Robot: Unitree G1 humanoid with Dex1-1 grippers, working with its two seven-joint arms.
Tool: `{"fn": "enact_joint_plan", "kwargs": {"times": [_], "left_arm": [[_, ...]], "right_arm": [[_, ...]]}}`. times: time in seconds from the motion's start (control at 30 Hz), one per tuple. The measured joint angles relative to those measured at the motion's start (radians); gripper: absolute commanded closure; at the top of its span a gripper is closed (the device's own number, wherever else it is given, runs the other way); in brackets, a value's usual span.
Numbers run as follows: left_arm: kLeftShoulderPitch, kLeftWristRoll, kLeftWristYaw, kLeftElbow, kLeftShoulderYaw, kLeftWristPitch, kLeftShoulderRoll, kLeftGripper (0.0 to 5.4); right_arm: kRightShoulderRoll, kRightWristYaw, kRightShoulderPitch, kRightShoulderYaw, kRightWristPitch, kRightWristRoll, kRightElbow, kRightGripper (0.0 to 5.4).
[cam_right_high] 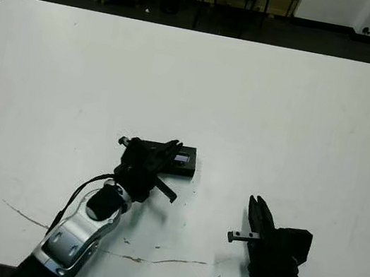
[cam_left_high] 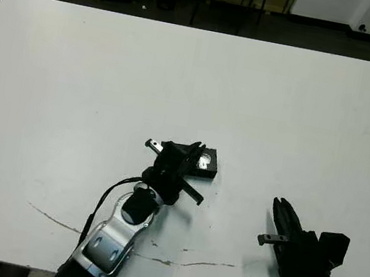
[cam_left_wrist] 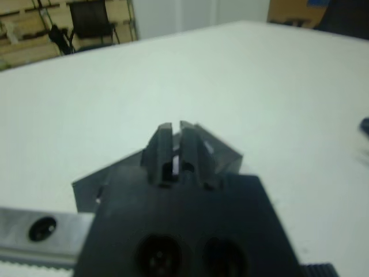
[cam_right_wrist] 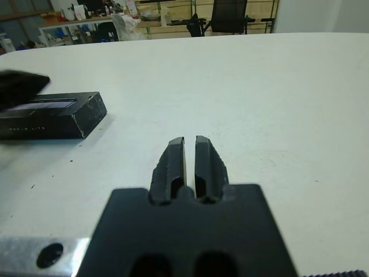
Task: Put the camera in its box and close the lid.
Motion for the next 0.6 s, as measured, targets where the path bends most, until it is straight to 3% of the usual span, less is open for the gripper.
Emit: {"fn": "enact_joint_plan", "kwargs": {"times": [0.33,0.6], "left_arm": [[-0.094,0.132,-0.014,0.031,-0.046,0.156,0.035,5.39],[-0.108,0.142,-0.092,-0.051,-0.065,0.280,0.100,5.39]], "right_arm": [[0.000,-0.006,-0.002,0.008,0.021,-0.021,-0.009,5.40],[0.001,0.017,-0.019,0.005,-0.010,-0.008,0.025,5.40]]}}
